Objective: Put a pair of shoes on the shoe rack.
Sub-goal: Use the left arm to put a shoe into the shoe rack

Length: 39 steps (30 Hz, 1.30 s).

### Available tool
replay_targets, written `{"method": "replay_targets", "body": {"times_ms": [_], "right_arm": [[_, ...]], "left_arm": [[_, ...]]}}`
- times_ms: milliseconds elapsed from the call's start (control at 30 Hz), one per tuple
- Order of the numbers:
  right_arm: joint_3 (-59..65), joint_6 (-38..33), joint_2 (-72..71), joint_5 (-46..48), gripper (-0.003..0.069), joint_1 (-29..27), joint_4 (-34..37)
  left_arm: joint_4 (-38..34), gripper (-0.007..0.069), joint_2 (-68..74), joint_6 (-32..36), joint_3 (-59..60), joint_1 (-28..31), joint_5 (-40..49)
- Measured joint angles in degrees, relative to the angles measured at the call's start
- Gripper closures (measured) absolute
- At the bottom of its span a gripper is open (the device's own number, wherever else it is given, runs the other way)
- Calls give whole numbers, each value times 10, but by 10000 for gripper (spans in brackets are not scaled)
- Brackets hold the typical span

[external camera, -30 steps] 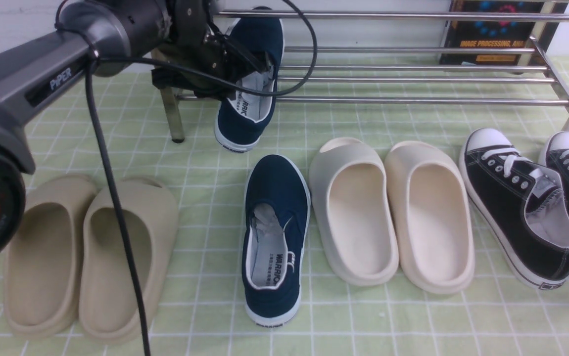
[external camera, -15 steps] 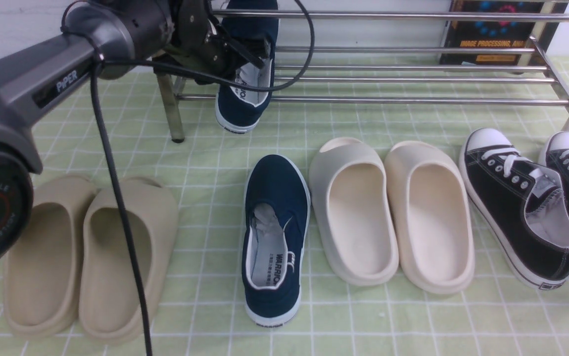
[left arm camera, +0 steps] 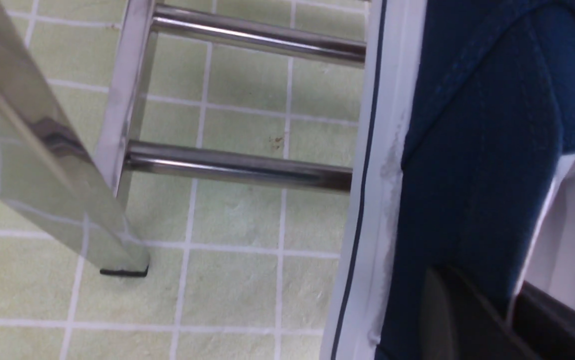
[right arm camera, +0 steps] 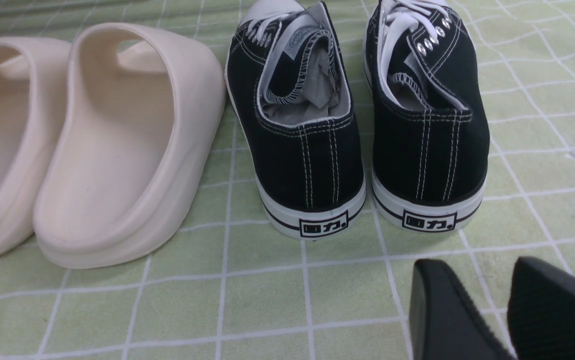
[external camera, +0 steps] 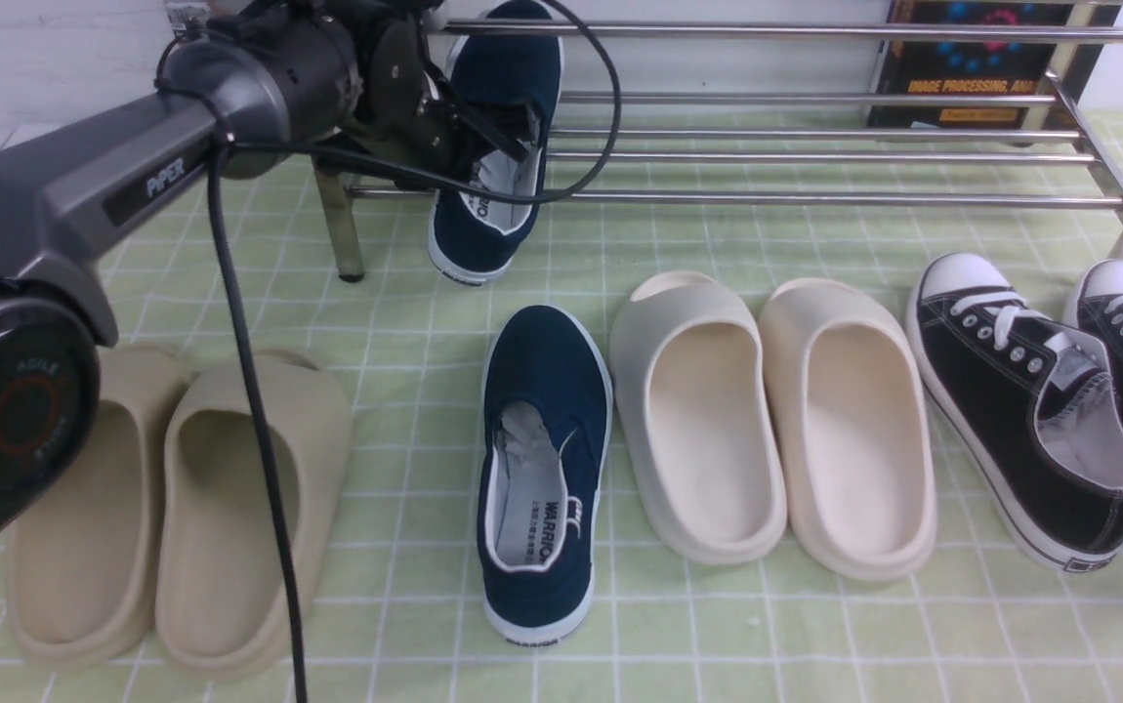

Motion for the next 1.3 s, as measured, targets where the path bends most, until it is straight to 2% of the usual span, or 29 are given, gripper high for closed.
{"method": "replay_targets", "body": {"times_ms": [300,500,667,800,900,933,967,1033,1100,1233,1300], "right_arm": [[0,0,0,0,419,0,0],[0,0,0,0,419,0,0],[0,0,0,0,419,0,0],[0,0,0,0,419,0,0],[0,0,0,0,419,0,0],[0,0,0,0,419,0,0],[0,0,0,0,419,0,0],[0,0,0,0,419,0,0],[0,0,0,0,419,0,0],[0,0,0,0,419,0,0],[0,0,0,0,419,0,0]], "left_arm": [[9,489,0,0,-4,0,-38],[10,358,-10,0,-5,0,-31],[17,337,-34,0,-5,0,-3],[41,372,-75,1,-6,0,61],[41,470,-108,25,-8,0,125],[39,477,-109,28,-8,0,133],[24,526,-114,52,-8,-2,162],[6,577,-114,74,-8,-5,183],[-29,638,-99,125,-7,-23,213],[-57,638,-66,157,-2,-50,206],[-64,638,-31,165,1,-66,173]]}}
